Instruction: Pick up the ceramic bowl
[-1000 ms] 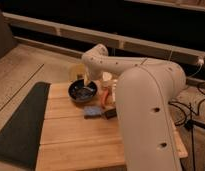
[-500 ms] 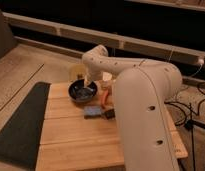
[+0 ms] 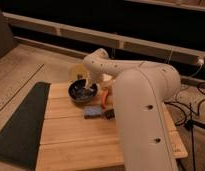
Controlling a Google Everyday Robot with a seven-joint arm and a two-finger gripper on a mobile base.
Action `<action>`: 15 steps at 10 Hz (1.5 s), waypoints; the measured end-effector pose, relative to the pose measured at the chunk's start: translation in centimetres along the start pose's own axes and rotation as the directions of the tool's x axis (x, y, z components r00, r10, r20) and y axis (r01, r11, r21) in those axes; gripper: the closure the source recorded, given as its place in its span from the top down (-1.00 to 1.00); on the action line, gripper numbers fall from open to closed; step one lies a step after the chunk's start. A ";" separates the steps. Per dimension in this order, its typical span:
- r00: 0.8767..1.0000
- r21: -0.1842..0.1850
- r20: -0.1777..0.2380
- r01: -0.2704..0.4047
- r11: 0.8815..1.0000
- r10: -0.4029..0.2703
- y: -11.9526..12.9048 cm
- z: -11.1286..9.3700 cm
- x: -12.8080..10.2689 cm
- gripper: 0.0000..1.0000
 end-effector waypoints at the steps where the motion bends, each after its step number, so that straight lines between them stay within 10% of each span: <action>1: 1.000 -0.010 -0.019 -0.004 1.000 0.004 0.0 0.7 0.3 0.30; 6: 0.991 -0.001 -0.130 0.038 0.999 -0.038 0.0 5.2 1.1 0.25; 9: 0.984 0.006 -0.154 0.091 0.996 -0.089 0.9 7.0 0.6 -0.34; 12: 0.986 0.006 -0.129 0.106 0.994 -0.104 1.3 6.8 -0.7 -0.93; 15: 0.995 0.046 0.006 0.100 0.994 -0.101 1.5 2.1 -4.9 -1.00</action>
